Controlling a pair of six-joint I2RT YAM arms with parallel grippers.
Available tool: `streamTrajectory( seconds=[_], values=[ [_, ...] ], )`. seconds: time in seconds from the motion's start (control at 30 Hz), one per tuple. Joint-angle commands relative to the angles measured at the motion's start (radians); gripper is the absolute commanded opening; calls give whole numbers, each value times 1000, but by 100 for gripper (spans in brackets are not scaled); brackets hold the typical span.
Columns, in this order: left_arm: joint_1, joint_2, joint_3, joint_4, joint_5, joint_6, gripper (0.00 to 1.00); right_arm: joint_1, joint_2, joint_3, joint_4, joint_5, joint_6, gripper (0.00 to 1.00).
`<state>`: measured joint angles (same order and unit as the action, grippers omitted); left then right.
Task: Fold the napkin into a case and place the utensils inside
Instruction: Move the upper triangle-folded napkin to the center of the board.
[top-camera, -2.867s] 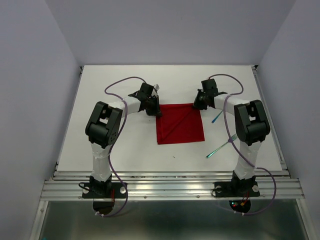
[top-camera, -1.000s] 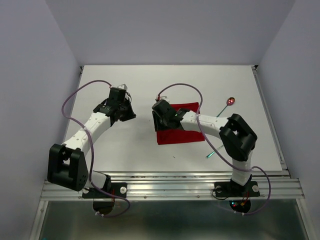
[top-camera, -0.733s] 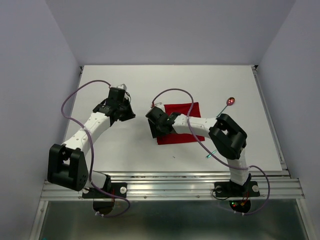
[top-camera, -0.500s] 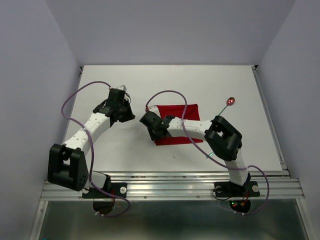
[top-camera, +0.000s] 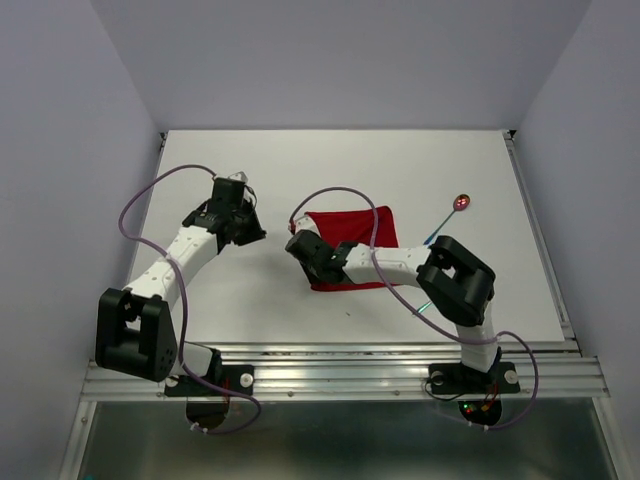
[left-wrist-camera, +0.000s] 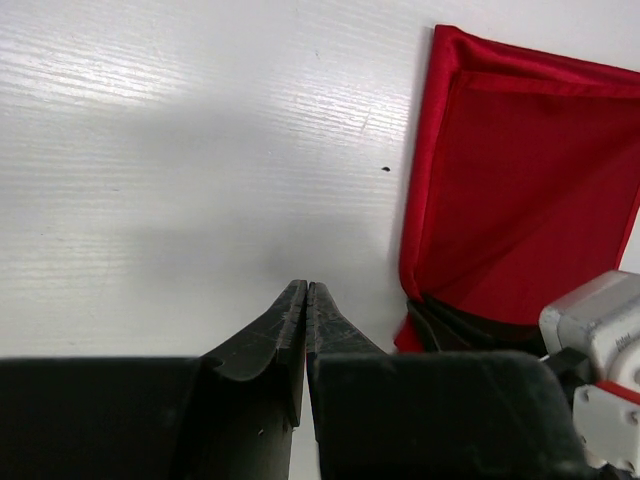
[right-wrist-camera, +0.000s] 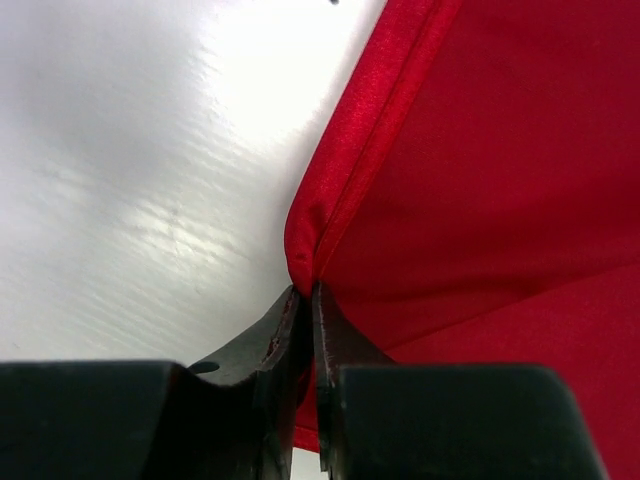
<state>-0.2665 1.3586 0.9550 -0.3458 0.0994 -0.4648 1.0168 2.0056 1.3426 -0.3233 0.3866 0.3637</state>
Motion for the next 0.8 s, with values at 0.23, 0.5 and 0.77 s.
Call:
streamTrajectory(
  seconds=[0.23,0.5,0.77],
  values=[
    [3,-7,-35,62,74,-24,17,8,-312,-384,159,-65,-242,31],
    [-68,33,-33,128,141,-80,55,8,-406,-399,150,-36,-165,63],
    [-112,106,-39,183,148,-166,74,-18,-340,-255,46,9,7,59]
  ],
)
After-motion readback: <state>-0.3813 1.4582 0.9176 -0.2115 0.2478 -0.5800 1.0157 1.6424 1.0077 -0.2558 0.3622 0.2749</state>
